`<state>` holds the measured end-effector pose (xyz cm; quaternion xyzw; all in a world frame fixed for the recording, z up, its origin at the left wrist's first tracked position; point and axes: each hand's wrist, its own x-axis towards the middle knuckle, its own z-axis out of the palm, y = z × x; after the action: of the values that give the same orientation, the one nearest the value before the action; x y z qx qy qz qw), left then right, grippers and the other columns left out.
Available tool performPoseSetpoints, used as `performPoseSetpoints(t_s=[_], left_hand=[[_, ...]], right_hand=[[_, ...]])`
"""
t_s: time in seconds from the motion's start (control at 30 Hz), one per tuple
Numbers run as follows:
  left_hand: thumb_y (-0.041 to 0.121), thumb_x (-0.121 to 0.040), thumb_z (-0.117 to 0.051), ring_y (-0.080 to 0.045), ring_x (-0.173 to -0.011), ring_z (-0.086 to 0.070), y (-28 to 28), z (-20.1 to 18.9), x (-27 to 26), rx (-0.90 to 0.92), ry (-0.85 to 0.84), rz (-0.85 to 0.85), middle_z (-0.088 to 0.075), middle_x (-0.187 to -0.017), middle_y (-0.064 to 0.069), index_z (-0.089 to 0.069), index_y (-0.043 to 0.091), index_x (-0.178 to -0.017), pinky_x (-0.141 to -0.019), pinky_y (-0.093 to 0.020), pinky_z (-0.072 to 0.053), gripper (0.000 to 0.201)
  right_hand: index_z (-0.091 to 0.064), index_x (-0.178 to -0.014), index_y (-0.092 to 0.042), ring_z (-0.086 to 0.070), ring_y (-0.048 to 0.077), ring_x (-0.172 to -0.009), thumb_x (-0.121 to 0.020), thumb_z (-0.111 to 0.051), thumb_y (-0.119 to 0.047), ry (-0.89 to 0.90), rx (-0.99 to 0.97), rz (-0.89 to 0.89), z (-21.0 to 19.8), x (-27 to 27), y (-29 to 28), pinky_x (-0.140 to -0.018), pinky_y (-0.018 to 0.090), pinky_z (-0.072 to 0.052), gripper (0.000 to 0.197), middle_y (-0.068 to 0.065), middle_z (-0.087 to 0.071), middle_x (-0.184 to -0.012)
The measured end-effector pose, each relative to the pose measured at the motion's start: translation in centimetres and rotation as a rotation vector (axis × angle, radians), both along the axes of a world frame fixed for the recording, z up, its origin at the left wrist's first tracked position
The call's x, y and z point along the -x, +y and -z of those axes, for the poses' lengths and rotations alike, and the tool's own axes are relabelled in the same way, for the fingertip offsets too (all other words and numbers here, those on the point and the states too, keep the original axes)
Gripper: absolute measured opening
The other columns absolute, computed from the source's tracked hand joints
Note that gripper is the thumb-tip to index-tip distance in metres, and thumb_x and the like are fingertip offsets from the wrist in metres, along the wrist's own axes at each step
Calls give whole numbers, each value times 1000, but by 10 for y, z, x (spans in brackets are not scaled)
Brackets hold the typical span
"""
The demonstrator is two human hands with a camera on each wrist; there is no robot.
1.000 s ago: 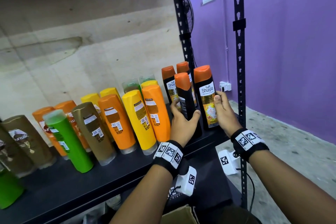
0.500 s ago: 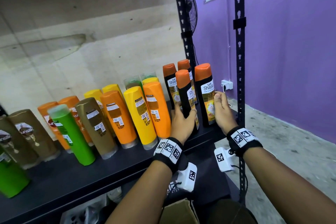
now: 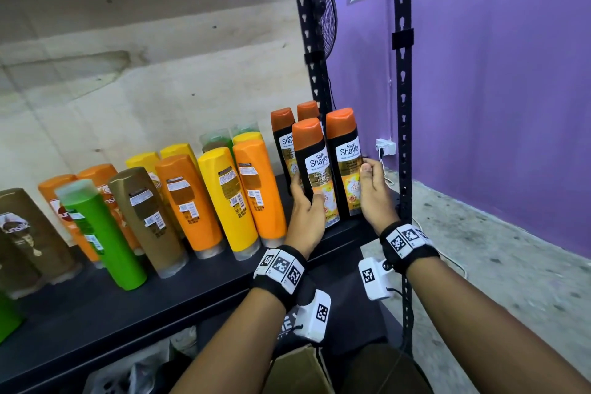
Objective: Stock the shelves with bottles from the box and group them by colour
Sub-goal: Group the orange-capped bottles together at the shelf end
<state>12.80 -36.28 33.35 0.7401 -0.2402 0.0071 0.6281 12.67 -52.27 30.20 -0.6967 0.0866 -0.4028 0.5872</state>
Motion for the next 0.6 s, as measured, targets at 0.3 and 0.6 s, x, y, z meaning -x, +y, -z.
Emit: performPoseSetpoints(t_s=[0.3,0.6], left_hand=[[22,-106,-39,-19,-134,-49,-1,1,3,25,29,11,-40,-155,2,-7,38,-155,-114,-43,-39,61],[14,-95,-60,-16,-137,-46,5,-8,8,-88,-147,-95,-44,-153,0,-10,29,-157,-114,-41,-41,81]], right_hand=[[-47,-118,-41,-61,-9,-87,-108,-29,-50,11,10,-3,2,-2,-2,-79,23,-47,23,-15,-65,-102],[-45,-129,-37,-65,-2,-103,-110,-29,-39,66,9,-125,-14,13,-10,-82,16,-51,25,-12,-63,-119]])
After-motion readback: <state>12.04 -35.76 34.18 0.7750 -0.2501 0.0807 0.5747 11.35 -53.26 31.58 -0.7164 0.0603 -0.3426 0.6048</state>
